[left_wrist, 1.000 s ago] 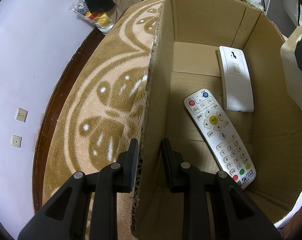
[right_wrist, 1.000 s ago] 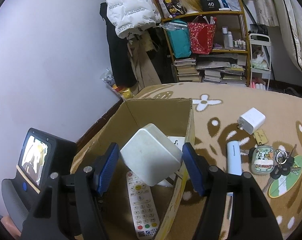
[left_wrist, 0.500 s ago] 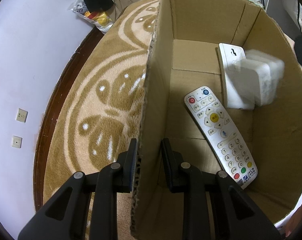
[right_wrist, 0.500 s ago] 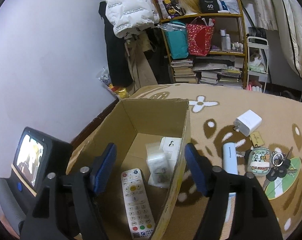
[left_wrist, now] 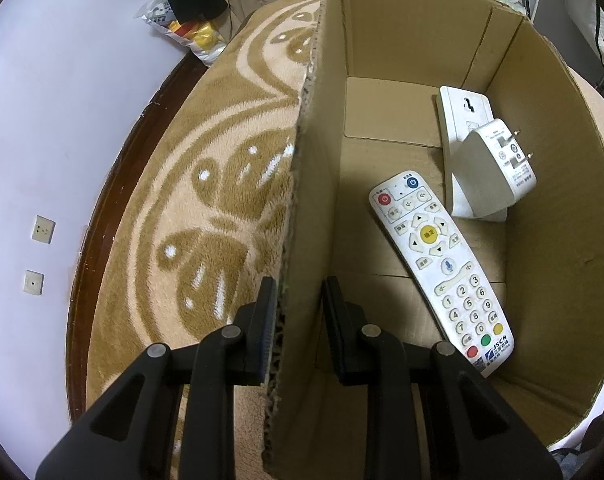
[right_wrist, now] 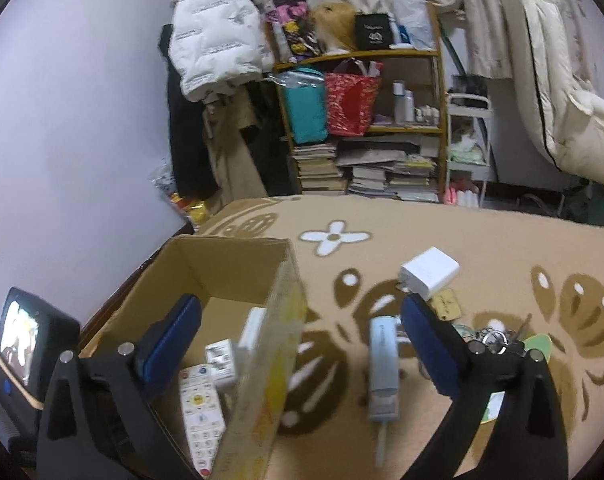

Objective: Organize rigid objects
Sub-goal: 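Move the right gripper to the light blue handset and grasp it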

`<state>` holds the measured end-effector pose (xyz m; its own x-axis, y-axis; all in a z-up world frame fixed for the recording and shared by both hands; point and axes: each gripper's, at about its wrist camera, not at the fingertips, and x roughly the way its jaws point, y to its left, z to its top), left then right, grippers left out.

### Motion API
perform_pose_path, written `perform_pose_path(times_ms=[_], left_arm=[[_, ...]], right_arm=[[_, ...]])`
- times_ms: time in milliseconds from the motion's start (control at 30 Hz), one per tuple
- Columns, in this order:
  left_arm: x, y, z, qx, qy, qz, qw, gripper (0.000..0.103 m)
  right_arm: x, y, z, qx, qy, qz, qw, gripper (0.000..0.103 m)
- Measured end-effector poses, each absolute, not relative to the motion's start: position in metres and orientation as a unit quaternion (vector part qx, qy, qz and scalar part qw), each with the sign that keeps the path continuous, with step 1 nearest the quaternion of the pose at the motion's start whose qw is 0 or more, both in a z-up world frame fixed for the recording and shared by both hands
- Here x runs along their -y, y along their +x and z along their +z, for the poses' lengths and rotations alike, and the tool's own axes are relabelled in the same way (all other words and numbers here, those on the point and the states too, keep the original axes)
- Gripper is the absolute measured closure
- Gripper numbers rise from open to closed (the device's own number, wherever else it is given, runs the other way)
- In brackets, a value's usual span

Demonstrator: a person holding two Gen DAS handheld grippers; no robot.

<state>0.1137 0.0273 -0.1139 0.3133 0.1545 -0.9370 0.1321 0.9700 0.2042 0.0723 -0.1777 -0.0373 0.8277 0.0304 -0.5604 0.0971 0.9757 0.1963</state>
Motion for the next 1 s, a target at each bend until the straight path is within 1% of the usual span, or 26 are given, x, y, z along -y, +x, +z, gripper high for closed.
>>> perform_pose_path(times_ms=[200,767,967,1000], left_arm=[[-0.028,0.114,-0.113,-0.588,0.124,0.006,0.799,0.079],[-0.028,0.114,-0.113,-0.588,0.126,0.006,0.799,0.079],[-0.025,0.113,-0.115,-0.586,0.133,0.007,0.799,0.079],[-0.025,0.113,-0.116,-0.586,0.132,0.007,0.799,0.079]], right_arm=[[0.202,0.077,-0.053,-0.311,0.14,-0.05,0.939,0.0],[0.233,0.09,-0.123,-0.41,0.169,-0.117,0.889,0.0],[0.24,0.087,-0.132,-0.4,0.188,-0.113,0.89,0.0],[0.241,0.087,-0.131,-0.399,0.19,-0.111,0.89,0.002]])
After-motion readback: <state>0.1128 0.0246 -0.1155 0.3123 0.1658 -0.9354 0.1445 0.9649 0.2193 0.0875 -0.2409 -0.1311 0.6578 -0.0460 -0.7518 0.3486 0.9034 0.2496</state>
